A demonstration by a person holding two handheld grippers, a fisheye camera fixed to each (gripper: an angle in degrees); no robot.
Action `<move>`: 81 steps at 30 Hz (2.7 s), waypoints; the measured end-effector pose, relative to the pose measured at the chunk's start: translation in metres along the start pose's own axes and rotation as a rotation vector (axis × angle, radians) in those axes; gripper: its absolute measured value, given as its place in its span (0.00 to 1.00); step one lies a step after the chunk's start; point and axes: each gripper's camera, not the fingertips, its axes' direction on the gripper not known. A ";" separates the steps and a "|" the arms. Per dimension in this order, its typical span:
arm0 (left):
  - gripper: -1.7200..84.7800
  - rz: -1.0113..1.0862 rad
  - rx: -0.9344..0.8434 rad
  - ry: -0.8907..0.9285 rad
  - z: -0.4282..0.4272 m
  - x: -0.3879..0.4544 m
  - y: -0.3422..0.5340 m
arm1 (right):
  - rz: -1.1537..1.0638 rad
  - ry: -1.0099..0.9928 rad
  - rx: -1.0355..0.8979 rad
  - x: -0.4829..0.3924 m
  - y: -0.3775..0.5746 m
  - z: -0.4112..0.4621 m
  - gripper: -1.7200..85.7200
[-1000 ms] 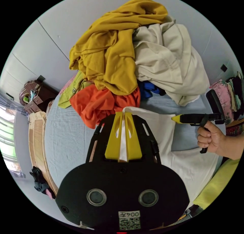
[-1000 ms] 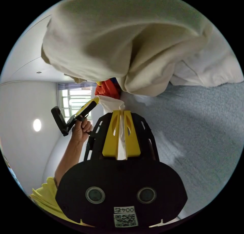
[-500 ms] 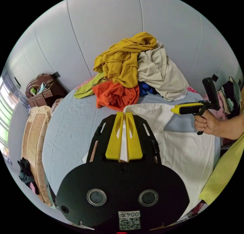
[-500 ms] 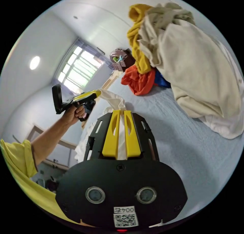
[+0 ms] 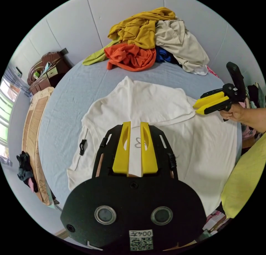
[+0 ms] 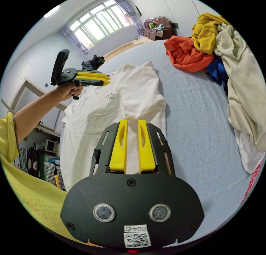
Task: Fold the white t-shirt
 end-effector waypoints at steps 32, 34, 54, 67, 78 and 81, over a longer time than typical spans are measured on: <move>0.04 -0.327 0.011 0.085 0.061 -0.059 0.052 | 0.235 -0.018 0.050 -0.010 -0.022 0.083 0.09; 0.04 -0.338 0.039 0.082 0.054 -0.061 0.055 | 0.162 0.038 0.086 -0.003 -0.027 0.066 0.10; 0.04 -0.302 0.019 0.106 0.067 -0.043 0.081 | -0.163 0.200 -0.103 0.002 -0.075 0.100 0.06; 0.04 -0.341 0.066 0.134 0.066 -0.040 0.106 | -0.132 0.092 0.031 -0.053 -0.026 0.078 0.08; 0.04 -0.387 0.092 0.157 0.053 -0.036 0.124 | -0.173 0.135 -0.007 -0.055 0.000 0.081 0.09; 0.05 -0.398 0.174 0.142 0.031 -0.037 0.121 | -0.126 0.144 0.026 -0.041 -0.010 0.071 0.09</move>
